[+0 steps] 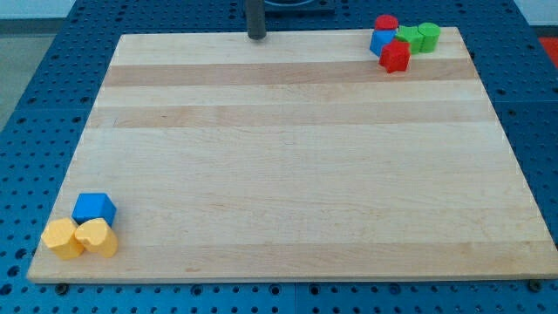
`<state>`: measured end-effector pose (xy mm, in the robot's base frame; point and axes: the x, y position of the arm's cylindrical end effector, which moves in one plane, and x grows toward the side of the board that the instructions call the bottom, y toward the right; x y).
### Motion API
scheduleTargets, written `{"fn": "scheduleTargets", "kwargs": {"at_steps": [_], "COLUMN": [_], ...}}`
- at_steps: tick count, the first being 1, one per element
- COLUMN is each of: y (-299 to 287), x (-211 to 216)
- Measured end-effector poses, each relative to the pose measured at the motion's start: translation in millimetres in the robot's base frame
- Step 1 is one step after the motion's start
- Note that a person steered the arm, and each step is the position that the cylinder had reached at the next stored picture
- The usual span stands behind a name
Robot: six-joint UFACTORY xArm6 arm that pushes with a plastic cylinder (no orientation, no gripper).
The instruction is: Point your arm at the top right corner of the board
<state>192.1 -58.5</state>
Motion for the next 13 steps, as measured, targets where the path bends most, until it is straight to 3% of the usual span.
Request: {"fn": "scheduleTargets", "kwargs": {"at_steps": [5,6,7,8,9,10,11,13], "y": [15,15,30,76,179,300,397,381], "x": [1,37,107,180,191,185,145,68]}}
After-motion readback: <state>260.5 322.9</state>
